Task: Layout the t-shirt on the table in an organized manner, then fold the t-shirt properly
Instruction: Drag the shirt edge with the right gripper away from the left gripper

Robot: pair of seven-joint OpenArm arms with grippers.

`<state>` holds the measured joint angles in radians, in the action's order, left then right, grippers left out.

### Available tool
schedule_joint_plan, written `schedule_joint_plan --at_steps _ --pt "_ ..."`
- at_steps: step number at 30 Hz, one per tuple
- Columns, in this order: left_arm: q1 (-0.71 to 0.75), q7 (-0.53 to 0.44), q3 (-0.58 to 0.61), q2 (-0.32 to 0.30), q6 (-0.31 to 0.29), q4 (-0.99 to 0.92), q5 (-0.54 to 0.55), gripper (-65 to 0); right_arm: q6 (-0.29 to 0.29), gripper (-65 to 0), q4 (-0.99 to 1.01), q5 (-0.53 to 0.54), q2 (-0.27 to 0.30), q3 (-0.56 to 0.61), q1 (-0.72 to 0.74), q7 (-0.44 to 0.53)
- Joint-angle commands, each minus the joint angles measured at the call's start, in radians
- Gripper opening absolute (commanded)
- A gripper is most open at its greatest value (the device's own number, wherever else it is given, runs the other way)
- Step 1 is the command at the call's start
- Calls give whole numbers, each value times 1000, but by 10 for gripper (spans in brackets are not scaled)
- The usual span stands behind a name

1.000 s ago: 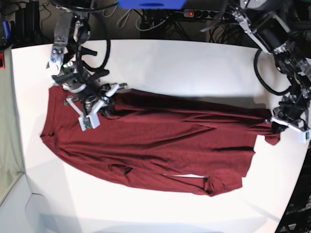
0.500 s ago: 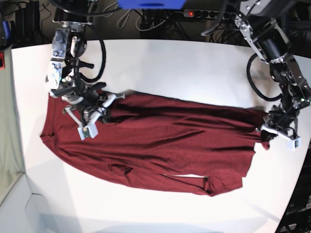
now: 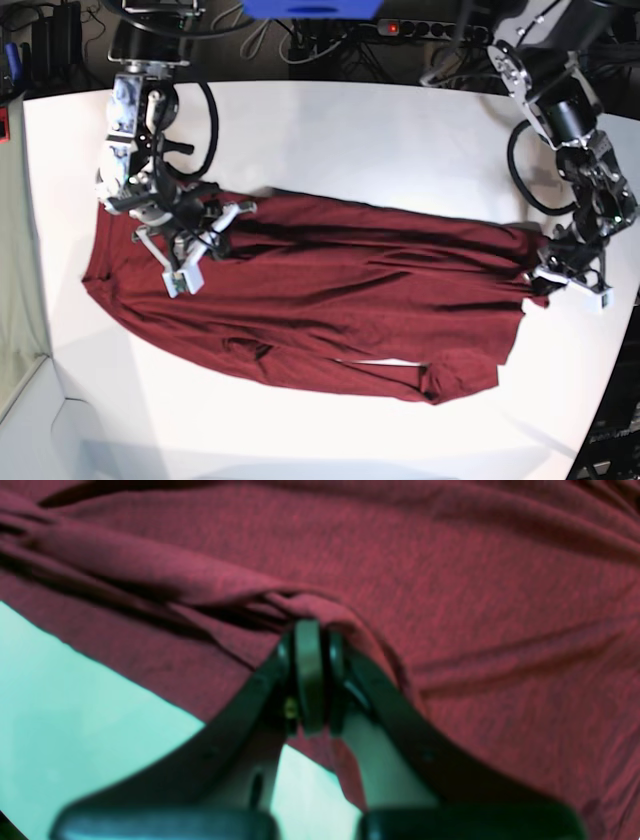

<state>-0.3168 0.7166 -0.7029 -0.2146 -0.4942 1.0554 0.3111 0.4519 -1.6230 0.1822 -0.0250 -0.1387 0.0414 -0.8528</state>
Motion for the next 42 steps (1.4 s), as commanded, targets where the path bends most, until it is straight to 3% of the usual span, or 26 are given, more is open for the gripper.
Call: schedule_joint_plan --at_steps 1,6,8,12,16,23,29,42 --pt "-29 -24 -1 -16 -4 18 20 -646 6 -650 -13 9 3 -2 18 23" --pt "-32 -24 2 -18 -4 10 20 -644 6 -643 25 9 30 3 50 14" --pt "-32 -24 2 -18 -4 10 20 -636 6 -583 37 9 36 0 61 13" --pt "-26 -18 2 -36 -4 10 20 -522 6 -445 17 15 61 -5 55 13" --pt "0 -16 -5 -42 -4 16 27 -408 6 -385 -90 13 61 -6 4 17" --pt "17 -13 -59 -42 -4 36 30 -313 6 -377 -260 9 79 -29 -110 14" --pt "58 -13 -99 -38 -11 130 30 -226 6 -375 -253 7 119 -91 -194 23" --pt "144 -15 -100 -36 -16 147 32 -218 6 -375 -118 9 145 -105 -196 25"
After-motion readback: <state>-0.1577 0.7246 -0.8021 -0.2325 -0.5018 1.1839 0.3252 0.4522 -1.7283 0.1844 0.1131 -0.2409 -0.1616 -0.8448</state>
